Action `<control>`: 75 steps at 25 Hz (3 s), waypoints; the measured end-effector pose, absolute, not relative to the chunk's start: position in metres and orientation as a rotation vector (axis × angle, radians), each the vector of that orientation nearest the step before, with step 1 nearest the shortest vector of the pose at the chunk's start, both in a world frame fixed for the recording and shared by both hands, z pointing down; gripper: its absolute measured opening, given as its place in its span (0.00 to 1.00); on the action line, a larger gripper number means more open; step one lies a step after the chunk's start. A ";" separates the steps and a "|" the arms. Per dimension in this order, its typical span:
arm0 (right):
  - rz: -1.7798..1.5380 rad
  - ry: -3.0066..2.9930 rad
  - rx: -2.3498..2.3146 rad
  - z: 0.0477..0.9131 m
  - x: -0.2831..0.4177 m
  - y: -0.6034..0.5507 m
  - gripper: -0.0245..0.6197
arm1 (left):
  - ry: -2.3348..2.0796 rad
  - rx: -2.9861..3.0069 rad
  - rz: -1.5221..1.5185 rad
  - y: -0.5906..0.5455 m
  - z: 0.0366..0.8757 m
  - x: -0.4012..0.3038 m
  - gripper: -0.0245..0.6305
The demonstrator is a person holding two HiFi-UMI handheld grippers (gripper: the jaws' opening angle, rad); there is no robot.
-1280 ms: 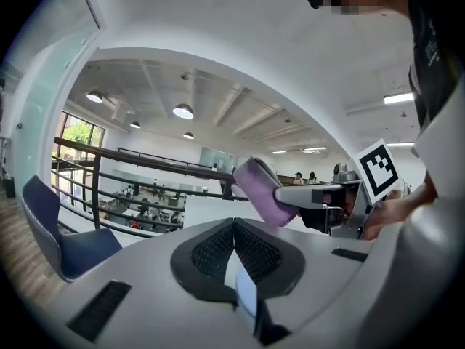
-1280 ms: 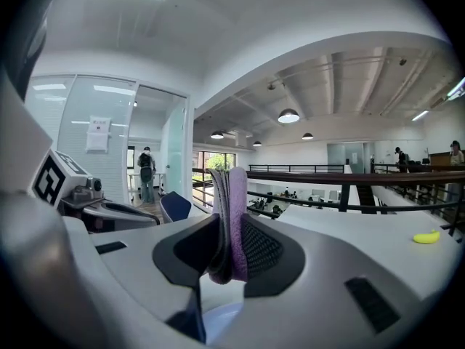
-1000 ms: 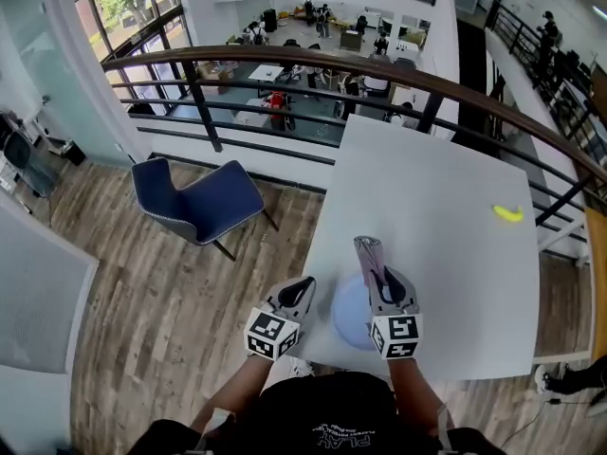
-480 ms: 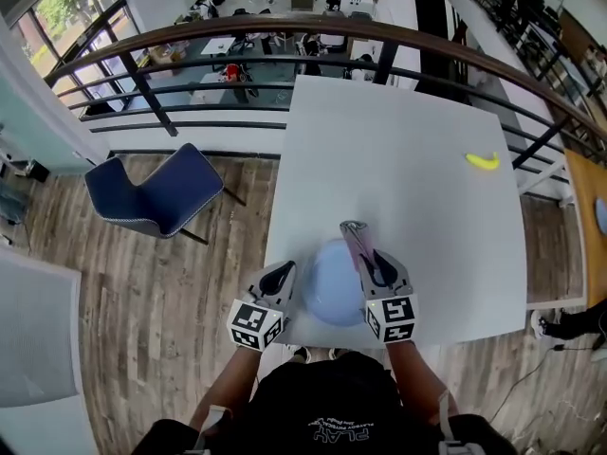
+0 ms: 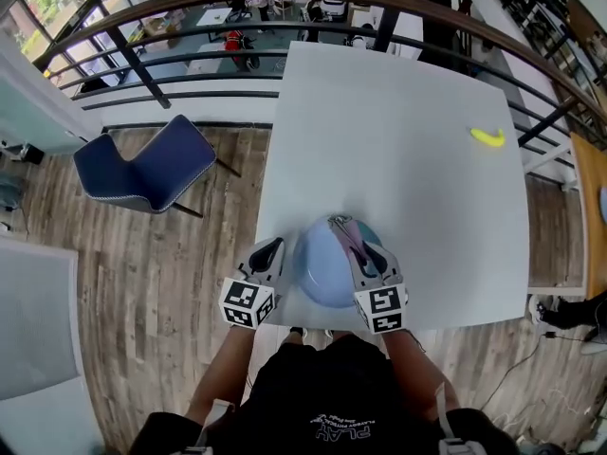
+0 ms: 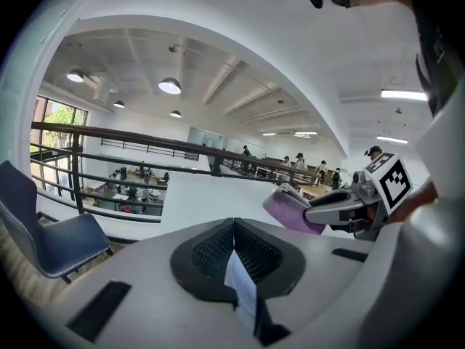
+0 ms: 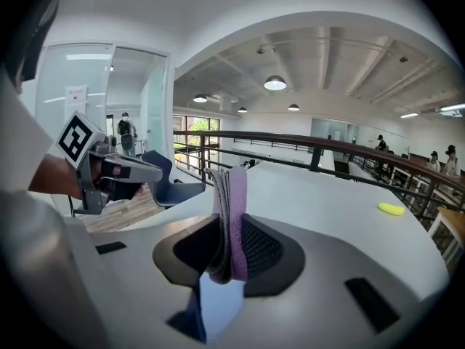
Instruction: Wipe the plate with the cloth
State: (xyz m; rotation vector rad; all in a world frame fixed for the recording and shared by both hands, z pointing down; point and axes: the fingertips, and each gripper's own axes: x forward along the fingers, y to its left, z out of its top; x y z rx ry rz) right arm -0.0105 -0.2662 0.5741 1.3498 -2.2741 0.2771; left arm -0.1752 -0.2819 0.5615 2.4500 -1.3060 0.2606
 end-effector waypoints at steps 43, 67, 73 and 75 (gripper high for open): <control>0.357 -2.116 1.036 0.673 -0.052 -0.274 0.19 | -1.329 2.273 0.267 -0.261 0.624 -0.201 0.06; 0.427 -2.001 1.232 0.674 0.017 -0.295 0.19 | -1.222 2.312 0.332 -0.263 0.631 -0.165 0.06; 0.453 -2.036 1.197 0.666 -0.001 -0.286 0.19 | -1.232 2.307 0.337 -0.263 0.633 -0.172 0.06; 0.461 -2.057 1.173 0.662 -0.009 -0.279 0.19 | -1.235 2.303 0.339 -0.260 0.634 -0.172 0.06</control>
